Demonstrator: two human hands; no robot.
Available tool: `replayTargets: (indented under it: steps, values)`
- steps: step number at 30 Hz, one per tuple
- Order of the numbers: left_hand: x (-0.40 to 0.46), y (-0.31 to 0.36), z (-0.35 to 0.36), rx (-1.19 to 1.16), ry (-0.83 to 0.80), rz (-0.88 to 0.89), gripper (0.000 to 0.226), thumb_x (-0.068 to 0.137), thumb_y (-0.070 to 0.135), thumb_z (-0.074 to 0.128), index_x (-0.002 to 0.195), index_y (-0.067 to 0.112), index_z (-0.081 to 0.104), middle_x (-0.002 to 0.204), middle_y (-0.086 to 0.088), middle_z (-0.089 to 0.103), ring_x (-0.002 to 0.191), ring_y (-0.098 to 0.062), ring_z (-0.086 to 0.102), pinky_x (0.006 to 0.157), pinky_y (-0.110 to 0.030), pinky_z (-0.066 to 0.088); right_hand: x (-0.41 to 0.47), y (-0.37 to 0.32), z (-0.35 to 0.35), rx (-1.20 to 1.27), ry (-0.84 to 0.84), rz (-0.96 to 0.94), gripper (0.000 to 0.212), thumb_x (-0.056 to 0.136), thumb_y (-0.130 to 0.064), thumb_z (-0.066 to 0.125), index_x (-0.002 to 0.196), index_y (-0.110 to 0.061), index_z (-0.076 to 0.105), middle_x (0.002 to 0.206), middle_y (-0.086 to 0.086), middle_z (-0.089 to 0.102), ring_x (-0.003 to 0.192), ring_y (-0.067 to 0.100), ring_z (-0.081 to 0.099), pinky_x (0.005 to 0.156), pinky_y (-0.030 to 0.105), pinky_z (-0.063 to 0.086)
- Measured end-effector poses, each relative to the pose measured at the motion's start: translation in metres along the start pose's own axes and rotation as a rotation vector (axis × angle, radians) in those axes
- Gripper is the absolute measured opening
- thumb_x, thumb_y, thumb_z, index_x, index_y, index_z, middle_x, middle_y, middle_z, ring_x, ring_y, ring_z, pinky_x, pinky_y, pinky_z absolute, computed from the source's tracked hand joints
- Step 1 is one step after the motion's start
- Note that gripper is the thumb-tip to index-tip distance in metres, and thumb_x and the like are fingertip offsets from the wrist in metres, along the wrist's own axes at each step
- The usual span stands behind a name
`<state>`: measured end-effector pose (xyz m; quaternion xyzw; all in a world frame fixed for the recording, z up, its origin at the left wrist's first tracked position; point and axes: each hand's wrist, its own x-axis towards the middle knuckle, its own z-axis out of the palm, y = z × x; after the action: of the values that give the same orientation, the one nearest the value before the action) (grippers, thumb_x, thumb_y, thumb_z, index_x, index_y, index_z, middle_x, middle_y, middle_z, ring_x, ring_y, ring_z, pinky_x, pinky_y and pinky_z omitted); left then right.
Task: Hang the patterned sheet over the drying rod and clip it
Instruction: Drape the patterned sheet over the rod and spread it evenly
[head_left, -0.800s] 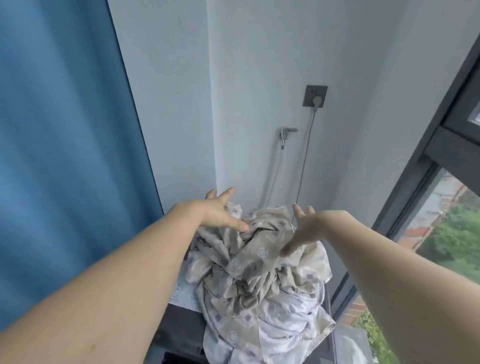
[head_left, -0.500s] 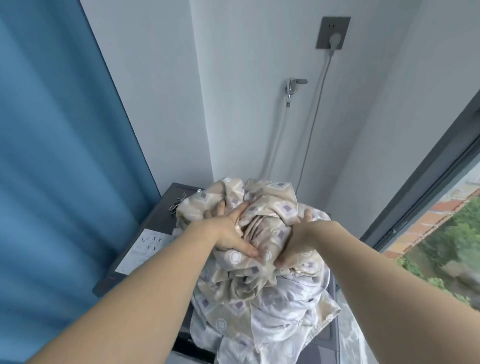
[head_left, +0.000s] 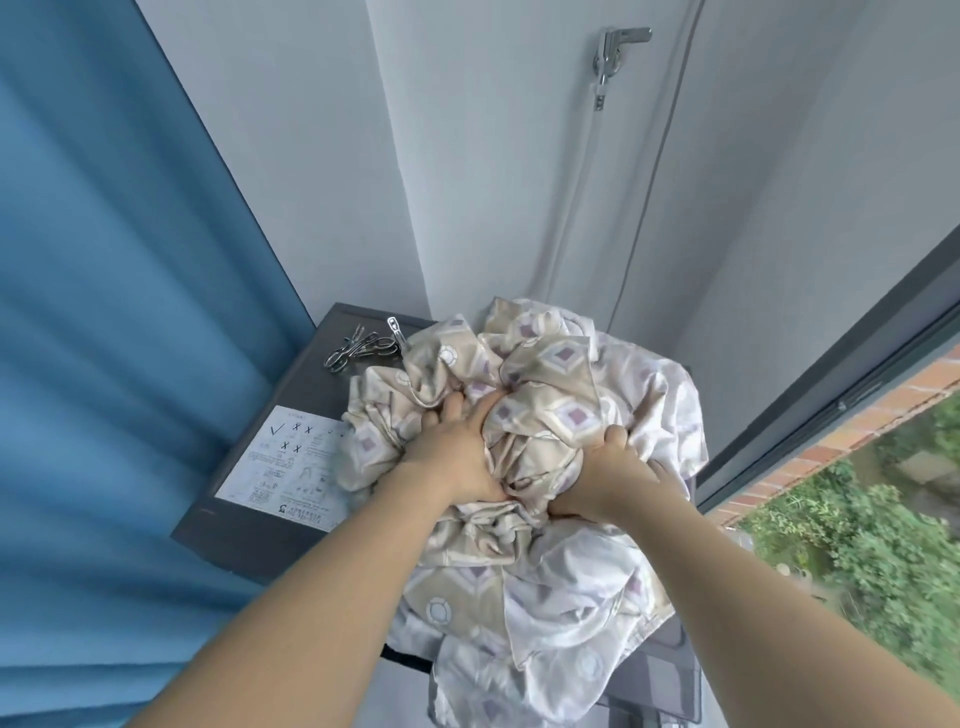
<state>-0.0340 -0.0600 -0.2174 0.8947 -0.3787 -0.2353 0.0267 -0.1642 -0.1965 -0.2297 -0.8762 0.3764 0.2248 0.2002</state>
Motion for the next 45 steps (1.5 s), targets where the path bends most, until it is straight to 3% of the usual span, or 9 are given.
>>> replayTargets:
  steps: [5,8,10,16,20,26,35,45]
  values:
    - [-0.006,0.004,0.004,-0.031,0.126,-0.009,0.105,0.073,0.031,0.077,0.155,0.03,0.012,0.153,0.0,0.021,0.126,-0.033,0.043,0.104,-0.038,0.042,-0.004,-0.003,0.005,0.059,0.127,-0.041,0.114,0.073,-0.052,0.07,0.151,-0.018,-0.006,0.139,0.014,0.03,0.122,0.033,0.043,0.096,0.038,0.041]
    - [-0.014,0.009,-0.003,-0.029,0.18,-0.015,0.091,0.078,0.021,0.07,0.154,0.027,0.021,0.153,0.002,0.03,0.124,-0.028,0.049,0.102,-0.037,0.044,-0.01,-0.007,0.006,0.119,0.256,-0.072,0.092,0.081,-0.046,0.062,0.145,-0.019,0.002,0.127,0.012,0.046,0.103,0.033,0.057,0.073,0.036,0.044]
    - [-0.022,0.013,-0.012,-0.042,0.219,-0.005,0.085,0.078,0.016,0.066,0.152,0.028,0.026,0.149,0.002,0.038,0.122,-0.025,0.053,0.098,-0.037,0.047,-0.015,-0.01,0.003,0.163,0.302,-0.075,0.079,0.083,-0.045,0.055,0.144,-0.023,0.01,0.114,0.008,0.056,0.092,0.031,0.061,0.068,0.035,0.045]
    - [-0.062,0.022,-0.048,-0.077,0.307,0.024,0.077,0.078,0.013,0.062,0.148,0.028,0.034,0.141,0.001,0.048,0.116,-0.026,0.057,0.092,-0.038,0.051,-0.057,-0.017,-0.023,0.294,0.386,-0.12,0.067,0.078,-0.048,0.049,0.138,-0.037,0.018,0.111,-0.001,0.063,0.093,0.03,0.062,0.075,0.039,0.049]
    - [-0.102,0.03,-0.083,-0.075,0.396,0.06,0.075,0.077,0.015,0.062,0.146,0.028,0.037,0.138,0.001,0.051,0.115,-0.026,0.057,0.09,-0.038,0.052,-0.104,-0.025,-0.05,0.323,0.48,-0.148,0.069,0.08,-0.049,0.05,0.141,-0.036,0.02,0.116,-0.003,0.062,0.096,0.029,0.062,0.067,0.035,0.042]
    - [-0.173,0.033,-0.138,-0.075,0.544,0.115,0.07,0.075,0.02,0.061,0.14,0.034,0.042,0.132,0.005,0.056,0.11,-0.024,0.06,0.08,-0.036,0.053,-0.182,-0.045,-0.093,0.32,0.598,-0.197,0.067,0.079,-0.047,0.052,0.138,-0.033,0.025,0.103,-0.001,0.064,0.085,0.027,0.057,0.068,0.036,0.044]
    - [-0.282,0.042,-0.224,-0.082,0.747,0.187,0.048,0.076,0.018,0.059,0.122,0.03,0.053,0.113,0.002,0.064,0.098,-0.026,0.063,0.075,-0.034,0.052,-0.283,-0.081,-0.159,0.31,0.837,-0.315,0.065,0.075,-0.051,0.052,0.132,-0.031,0.029,0.107,-0.001,0.066,0.095,0.03,0.062,0.073,0.04,0.048]
    - [-0.391,0.065,-0.348,0.034,1.012,0.246,0.054,0.077,0.021,0.059,0.129,0.033,0.048,0.113,0.002,0.064,0.101,-0.026,0.061,0.077,-0.036,0.052,-0.4,-0.121,-0.258,0.415,1.079,-0.431,0.05,0.077,-0.046,0.055,0.121,-0.028,0.038,0.11,-0.001,0.061,0.11,0.031,0.054,0.079,0.042,0.043]
